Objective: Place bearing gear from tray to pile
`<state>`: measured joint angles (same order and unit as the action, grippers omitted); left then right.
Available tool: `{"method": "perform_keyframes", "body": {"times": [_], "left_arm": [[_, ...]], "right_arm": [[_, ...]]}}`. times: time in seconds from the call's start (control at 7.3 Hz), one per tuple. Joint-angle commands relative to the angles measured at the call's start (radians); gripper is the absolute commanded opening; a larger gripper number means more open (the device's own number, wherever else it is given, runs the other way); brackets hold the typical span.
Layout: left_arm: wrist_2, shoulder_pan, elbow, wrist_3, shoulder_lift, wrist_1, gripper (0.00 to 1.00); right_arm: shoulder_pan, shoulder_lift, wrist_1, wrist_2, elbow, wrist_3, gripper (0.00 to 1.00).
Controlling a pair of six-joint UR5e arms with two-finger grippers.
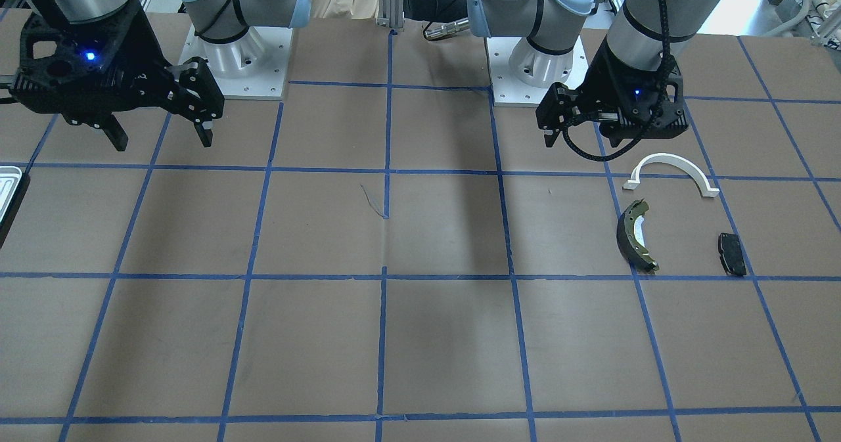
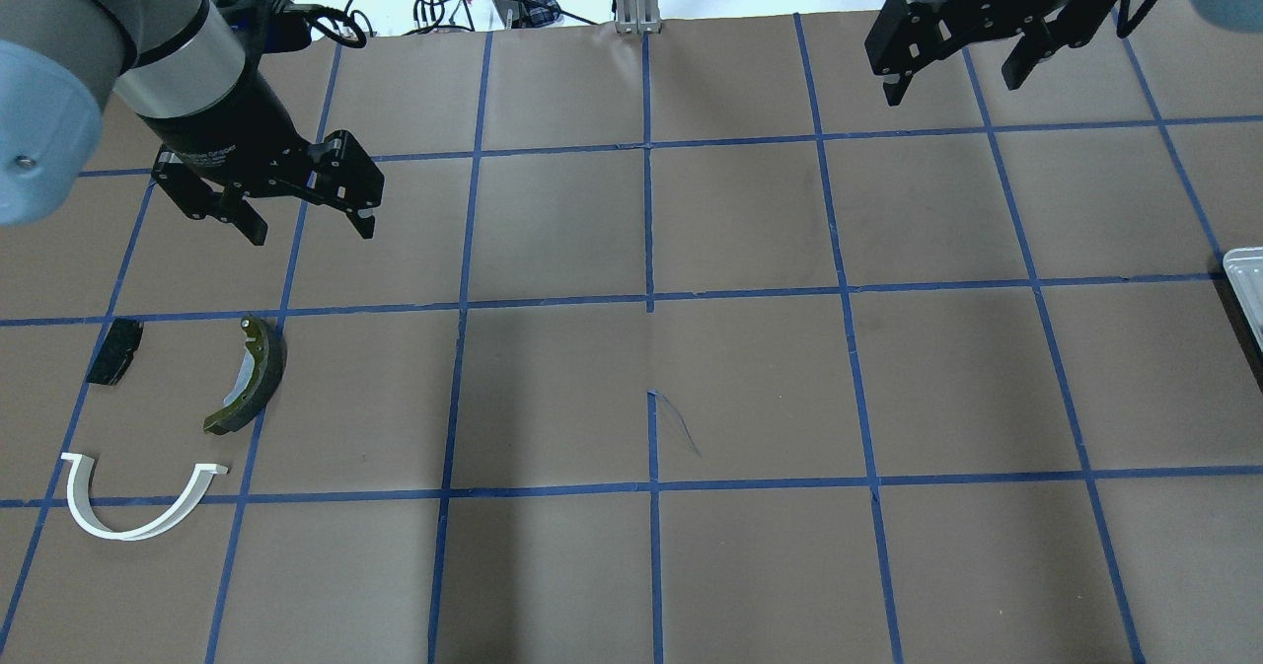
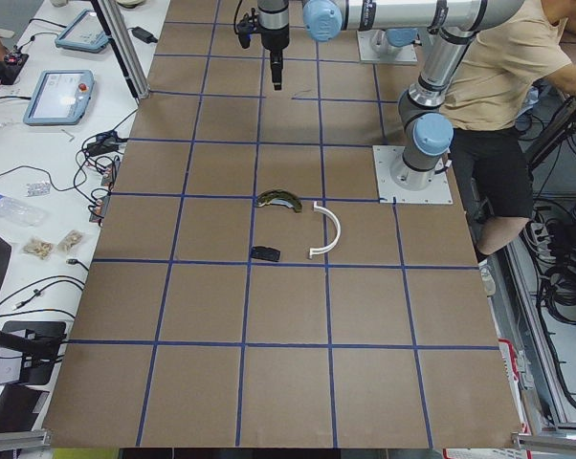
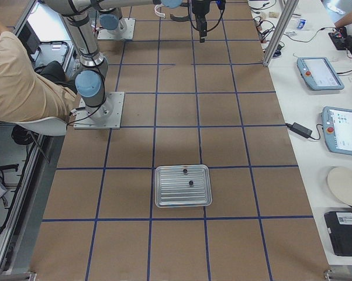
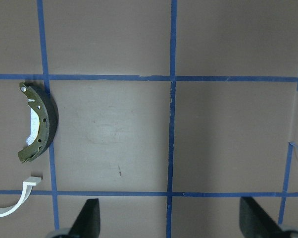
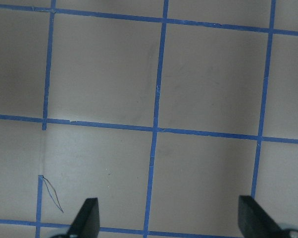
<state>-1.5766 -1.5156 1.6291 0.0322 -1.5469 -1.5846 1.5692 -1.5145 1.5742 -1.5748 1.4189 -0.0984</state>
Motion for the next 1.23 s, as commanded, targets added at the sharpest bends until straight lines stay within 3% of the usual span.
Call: {"method": "perform_keyframes", "body": {"times": [0.0, 0.27, 0.55, 0.68, 0.96, 1.1], "left_arm": [[-0.002, 0.0, 0.0, 0.0, -0.004, 0.003, 1.0], [0.0, 0.0, 0.0, 0.0, 0.001, 0.0, 1.0], [-0.002, 0.005, -0.002, 0.0, 0.001, 0.0, 1.0], [0.0, 0.005, -0.002, 0.0, 0.001, 0.002, 1.0], [0.0, 0.005, -0.002, 0.002, 0.002, -0.002, 1.0], [-0.002, 0.008, 0.0, 0.002, 0.002, -0.002, 1.0]], "right_arm": [[-0.001, 0.005, 0.003, -0.001, 0.005, -0.013, 1.0], [-0.047, 0.014, 0.0, 0.004, 0.008, -0.018, 1.0], [-0.173, 0.017, 0.024, 0.007, 0.044, -0.107, 1.0], [-0.258, 0.036, 0.094, 0.001, 0.078, -0.121, 1.0], [-0.432, 0.097, 0.264, -0.01, 0.136, -0.327, 1.0], [-0.524, 0.123, 0.268, -0.002, 0.158, -0.38, 1.0]]}}
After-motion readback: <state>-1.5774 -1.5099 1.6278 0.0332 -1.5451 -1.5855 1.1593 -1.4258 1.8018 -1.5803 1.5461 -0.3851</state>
